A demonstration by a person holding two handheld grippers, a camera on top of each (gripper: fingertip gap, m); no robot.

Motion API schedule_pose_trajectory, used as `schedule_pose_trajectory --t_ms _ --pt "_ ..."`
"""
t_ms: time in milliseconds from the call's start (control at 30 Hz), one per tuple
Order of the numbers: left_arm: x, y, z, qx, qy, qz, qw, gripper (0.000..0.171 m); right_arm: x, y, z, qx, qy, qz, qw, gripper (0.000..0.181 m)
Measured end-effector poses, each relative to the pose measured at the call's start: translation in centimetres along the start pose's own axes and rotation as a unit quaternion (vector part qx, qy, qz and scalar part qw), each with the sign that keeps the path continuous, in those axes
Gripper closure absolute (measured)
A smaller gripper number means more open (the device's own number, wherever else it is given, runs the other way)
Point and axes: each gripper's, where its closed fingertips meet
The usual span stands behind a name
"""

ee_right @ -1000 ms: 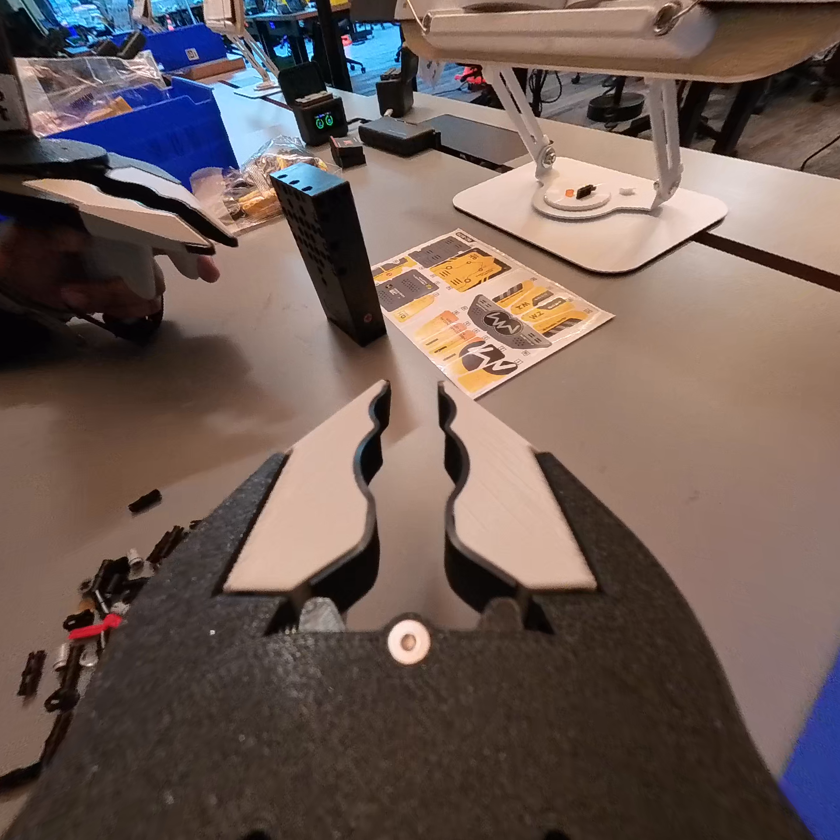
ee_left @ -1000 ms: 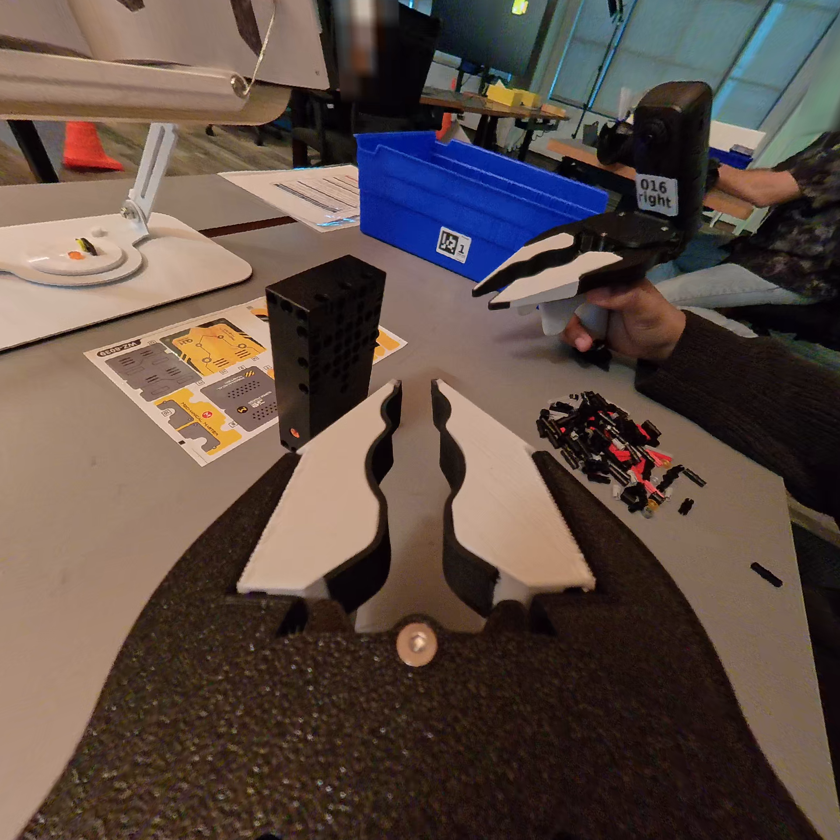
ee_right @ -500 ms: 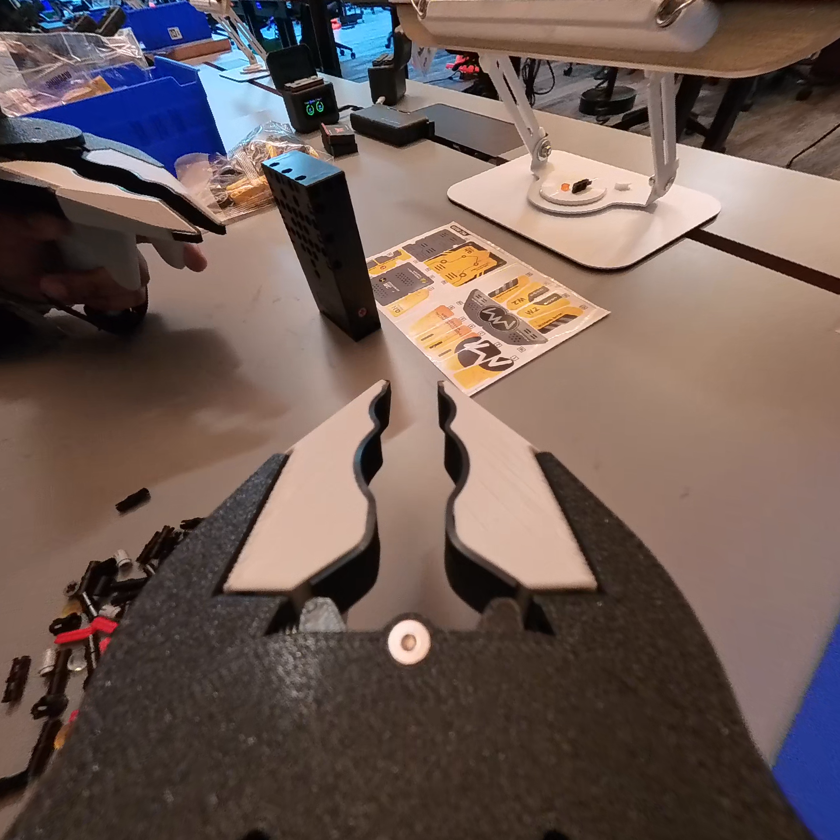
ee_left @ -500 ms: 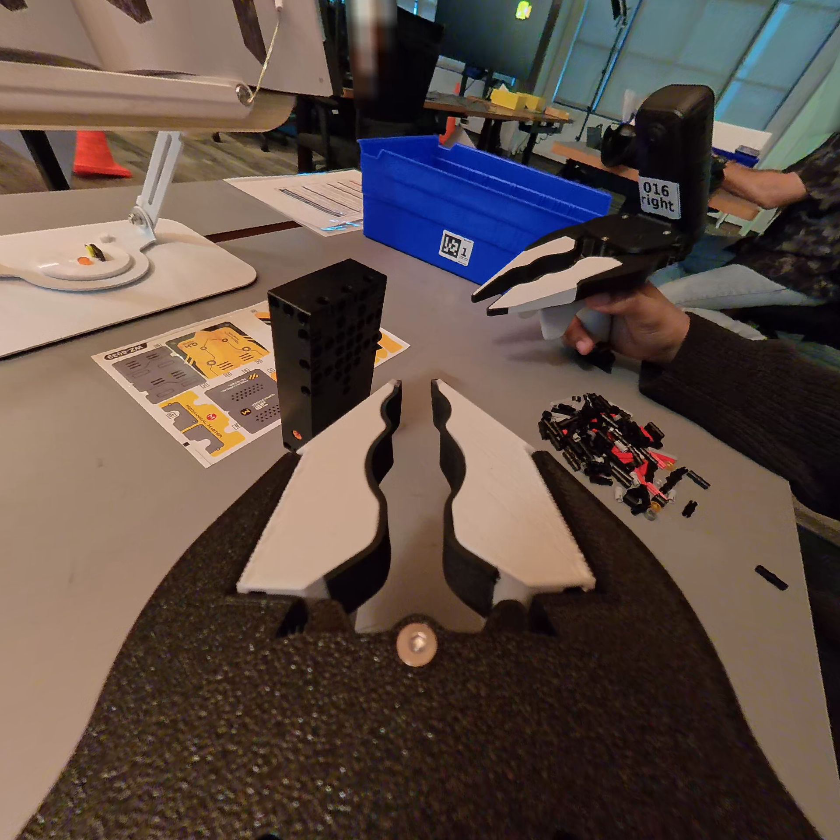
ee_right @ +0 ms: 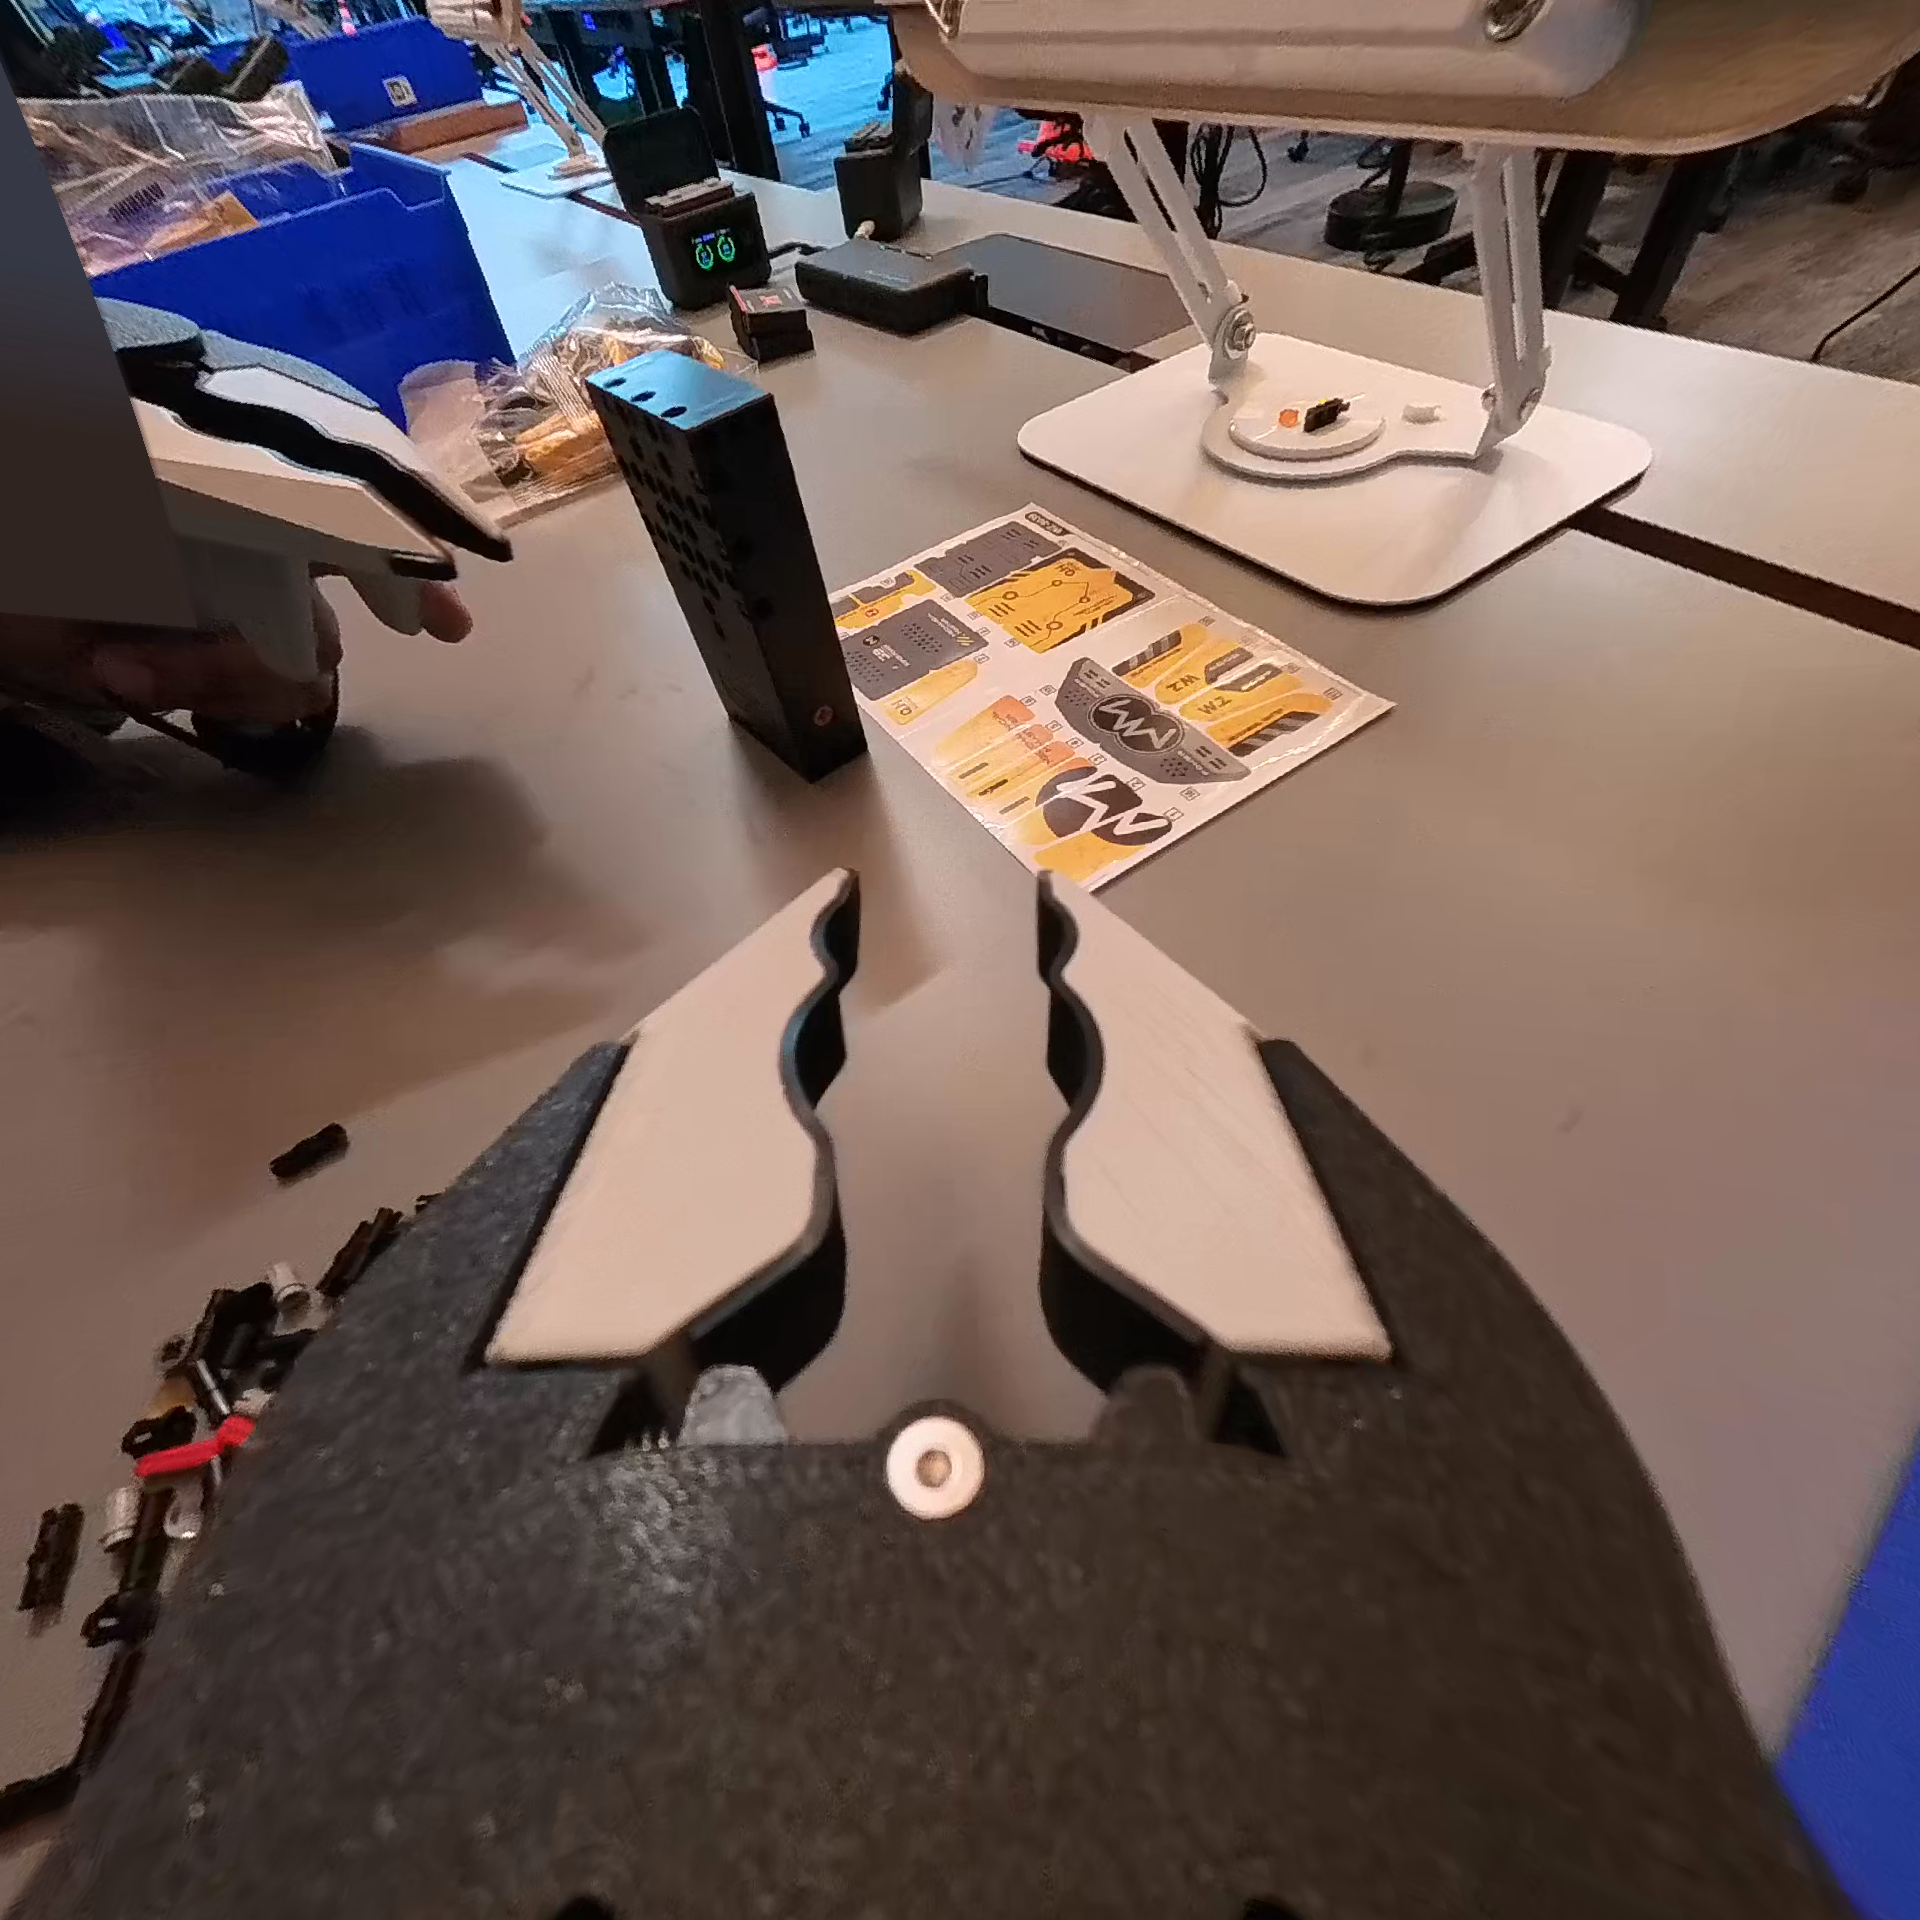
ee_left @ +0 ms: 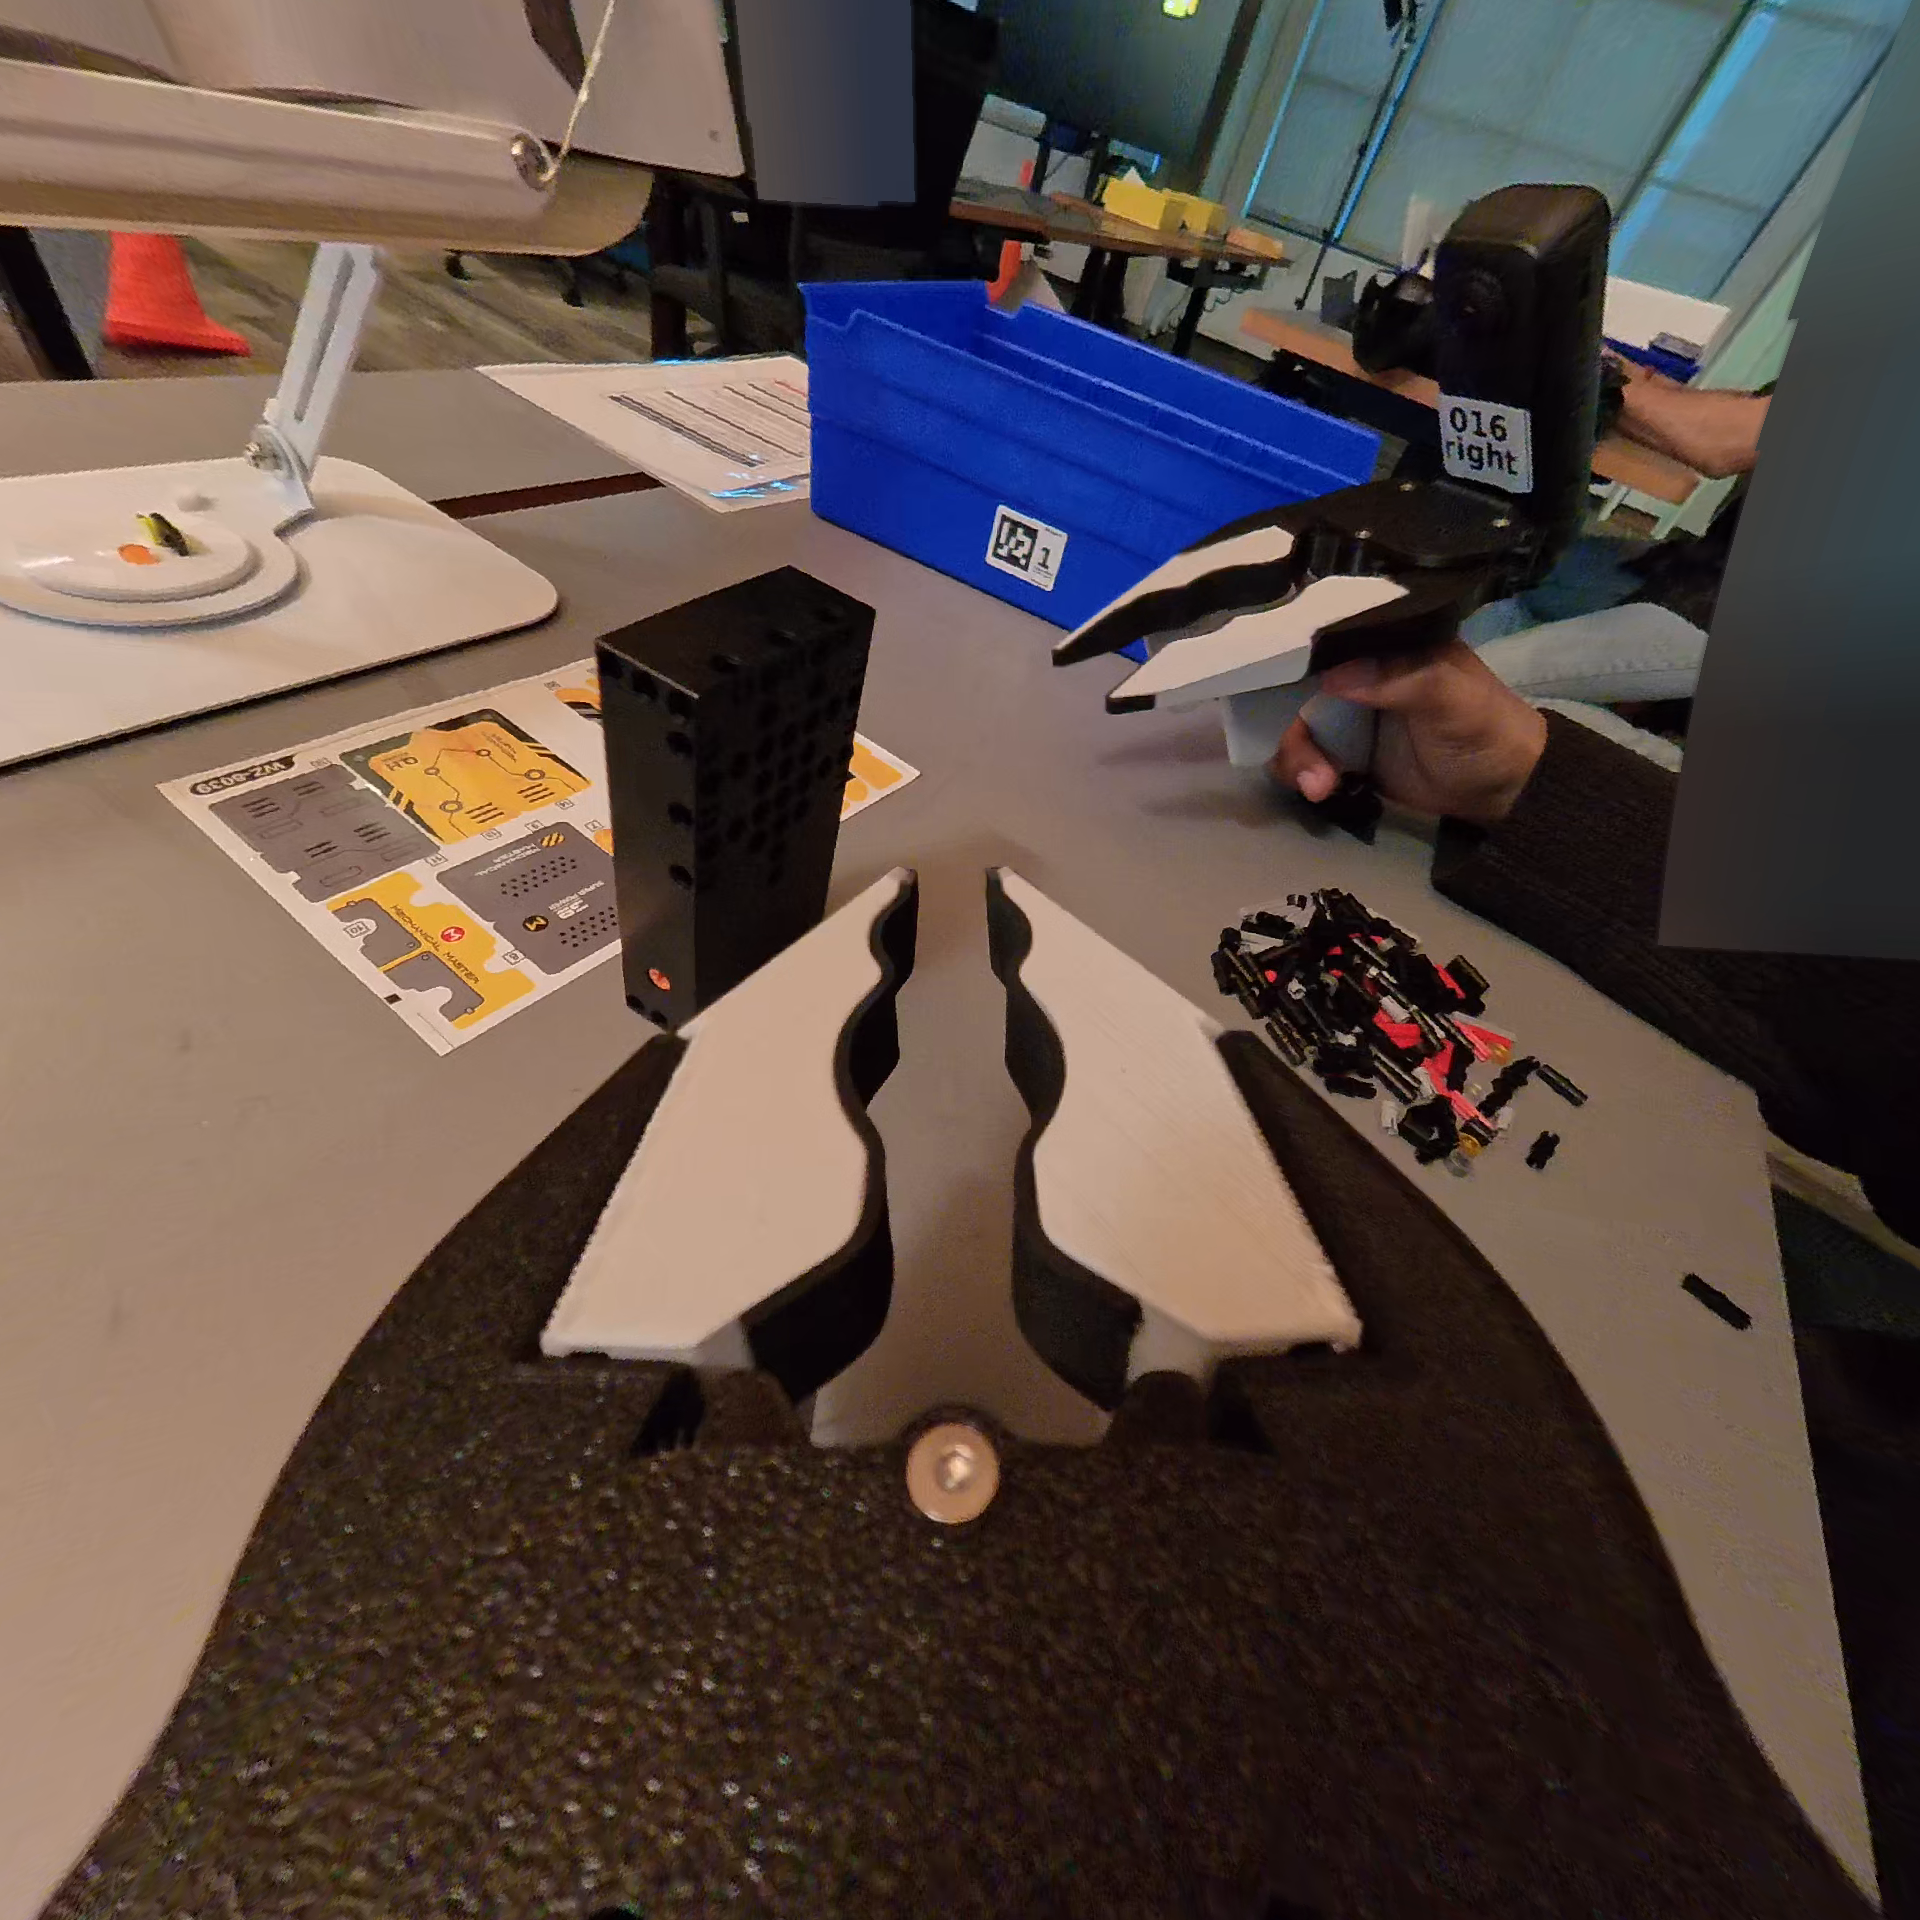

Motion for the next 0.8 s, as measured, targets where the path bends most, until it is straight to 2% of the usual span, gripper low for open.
schedule_pose_trajectory --t_ms 67,133,233,400,500,567,700,800 --pt "0.8 0.1 -0.2 -0.005 0.002 -0.024 1.000 0.160 -0.1 -0.2 0.2 0.009 -0.003 0.003 1.000 0.144" --pt "3.0 0.0 -1.2 -0.038 0.006 -0.090 0.995 0.160 -0.3 -0.6 0.3 0.016 -0.005 0.002 1.000 0.142" --pt "5.8 0.2 -2.7 -0.084 0.009 -0.147 0.985 0.160 -0.6 -1.5 -0.2 0.009 -0.007 -0.017 1.000 0.132" --pt "8.1 0.8 -3.9 -0.108 0.066 -0.116 0.985 0.159 -5.1 -5.1 -1.0 0.019 -0.022 -0.009 1.000 0.129" --pt "9.3 0.6 -4.9 -0.124 0.061 -0.109 0.984 0.151 -9.4 -7.7 -2.8 0.000 -0.020 0.018 1.000 0.130" --pt "10.1 0.3 -5.4 -0.134 0.052 -0.110 0.984 0.143 -12.5 -9.1 -4.5 -0.028 -0.025 0.042 0.998 0.130" --pt "11.2 -0.2 -7.3 -0.180 0.069 -0.087 0.977 0.143 -16.3 -10.9 -8.8 -0.116 -0.069 0.041 0.990 0.130" --pt "11.7 -0.1 -8.5 -0.209 0.094 -0.074 0.971 0.143 -18.9 -10.8 -10.2 -0.129 -0.068 0.066 0.987 0.132"
Point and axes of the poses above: each gripper's, where its closed fingertips meet, y out along the fingers, z out of its top, x = y × z across the jaws, and after that the axes turned 4 degrees about y, right-handed
